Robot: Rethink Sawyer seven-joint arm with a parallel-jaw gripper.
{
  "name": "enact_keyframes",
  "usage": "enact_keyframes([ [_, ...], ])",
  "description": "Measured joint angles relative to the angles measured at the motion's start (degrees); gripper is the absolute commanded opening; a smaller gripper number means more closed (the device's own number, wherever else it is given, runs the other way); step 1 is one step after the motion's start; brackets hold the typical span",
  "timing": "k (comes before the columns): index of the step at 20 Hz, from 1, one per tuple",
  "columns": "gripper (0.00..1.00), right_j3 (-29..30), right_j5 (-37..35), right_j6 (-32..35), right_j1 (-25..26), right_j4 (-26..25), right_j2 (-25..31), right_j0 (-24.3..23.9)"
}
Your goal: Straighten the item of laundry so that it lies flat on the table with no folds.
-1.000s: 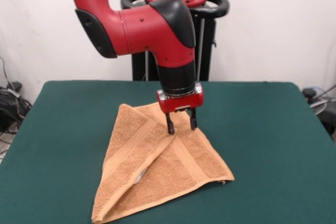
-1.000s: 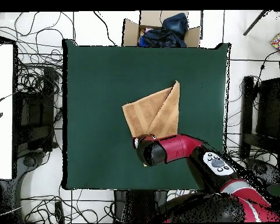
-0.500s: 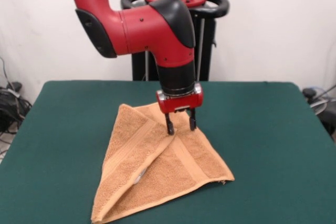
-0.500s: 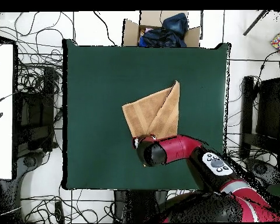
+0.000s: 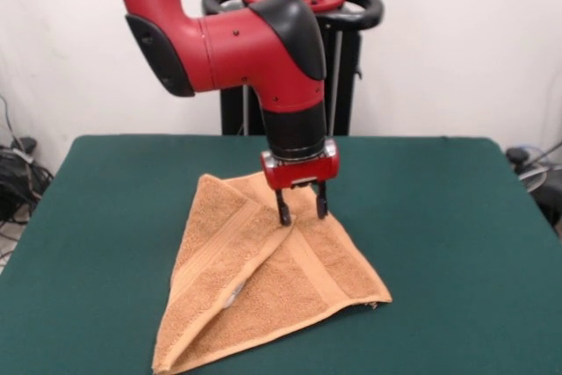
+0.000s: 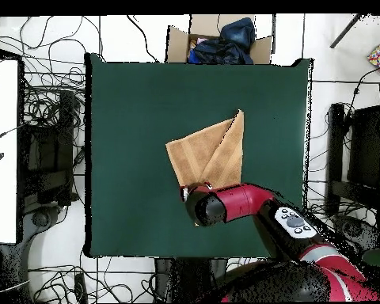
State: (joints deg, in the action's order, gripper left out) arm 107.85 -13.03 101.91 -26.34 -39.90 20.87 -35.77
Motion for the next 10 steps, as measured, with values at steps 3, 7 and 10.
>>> enact_keyframes([
  [3, 1.0, 0.0, 0.0, 0.0, 0.0, 0.0, 0.1, -0.2],
  [7, 1.0, 0.0, 0.0, 0.0, 0.0, 0.0, 0.3, -0.6],
  [10, 1.0, 0.0, 0.0, 0.0, 0.1, 0.0, 0.4, -0.7],
])
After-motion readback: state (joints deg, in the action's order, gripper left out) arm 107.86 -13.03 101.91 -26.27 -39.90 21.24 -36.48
